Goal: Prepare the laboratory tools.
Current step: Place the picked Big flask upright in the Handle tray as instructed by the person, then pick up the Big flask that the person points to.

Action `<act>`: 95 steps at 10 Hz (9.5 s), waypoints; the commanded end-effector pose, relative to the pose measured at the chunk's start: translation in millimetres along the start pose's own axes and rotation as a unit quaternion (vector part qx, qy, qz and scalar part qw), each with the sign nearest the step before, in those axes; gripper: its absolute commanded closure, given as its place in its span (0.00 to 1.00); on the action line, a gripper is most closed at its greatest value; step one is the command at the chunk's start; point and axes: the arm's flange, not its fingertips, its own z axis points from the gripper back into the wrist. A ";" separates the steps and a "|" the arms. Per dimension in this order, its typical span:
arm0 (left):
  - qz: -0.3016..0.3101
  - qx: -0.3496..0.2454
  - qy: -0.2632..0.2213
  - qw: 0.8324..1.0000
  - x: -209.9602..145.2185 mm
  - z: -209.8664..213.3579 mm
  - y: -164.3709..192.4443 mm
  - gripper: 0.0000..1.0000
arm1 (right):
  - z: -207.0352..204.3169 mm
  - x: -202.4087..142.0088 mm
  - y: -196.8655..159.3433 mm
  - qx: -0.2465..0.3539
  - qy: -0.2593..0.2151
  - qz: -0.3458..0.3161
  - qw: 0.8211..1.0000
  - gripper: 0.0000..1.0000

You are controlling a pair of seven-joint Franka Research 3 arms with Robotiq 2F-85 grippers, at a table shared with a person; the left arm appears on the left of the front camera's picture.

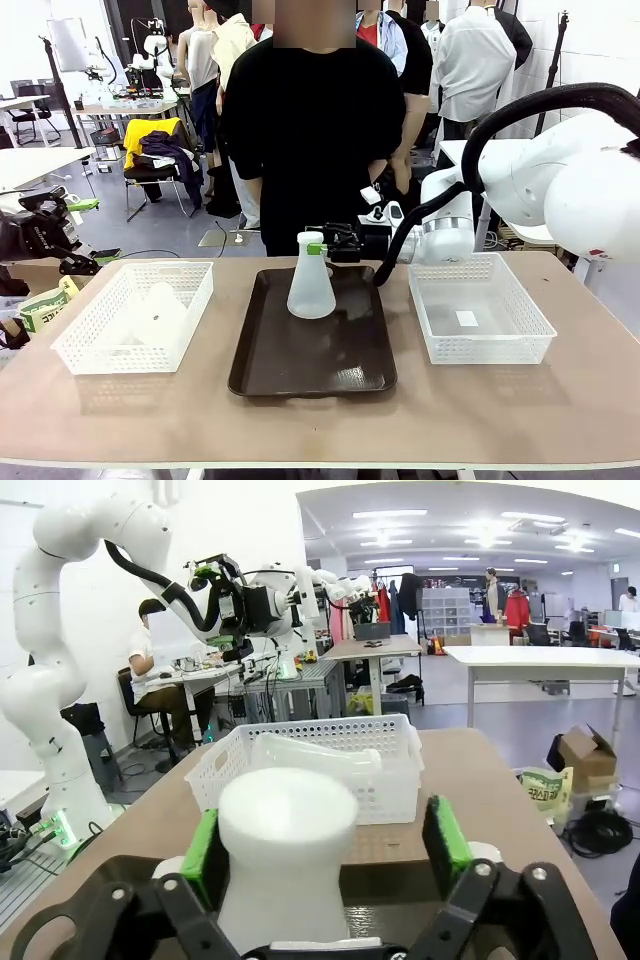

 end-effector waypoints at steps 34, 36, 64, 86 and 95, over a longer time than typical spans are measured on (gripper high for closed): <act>-0.004 -0.002 0.001 1.000 -0.4 0.7 -2.2 0.00 | 159.0 141.6 173.6 -0.271 0.147 -0.017 0.951 0.00; -0.004 -0.002 0.001 1.000 -0.4 0.7 -2.2 0.00 | 173.3 144.8 187.7 -0.293 0.131 -0.008 0.947 0.00; 0.045 0.460 -0.099 0.881 33.4 -80.6 -86.6 0.00 | 181.9 149.3 188.2 -0.288 0.130 -0.017 0.949 0.00; 0.196 0.711 -0.182 0.651 132.1 -118.6 85.7 0.00 | 181.9 149.3 188.2 -0.288 0.130 -0.017 0.949 0.00; 0.200 0.708 -0.183 0.652 136.2 -112.1 85.0 0.97 | 181.9 149.3 188.2 -0.288 0.130 -0.017 0.949 0.00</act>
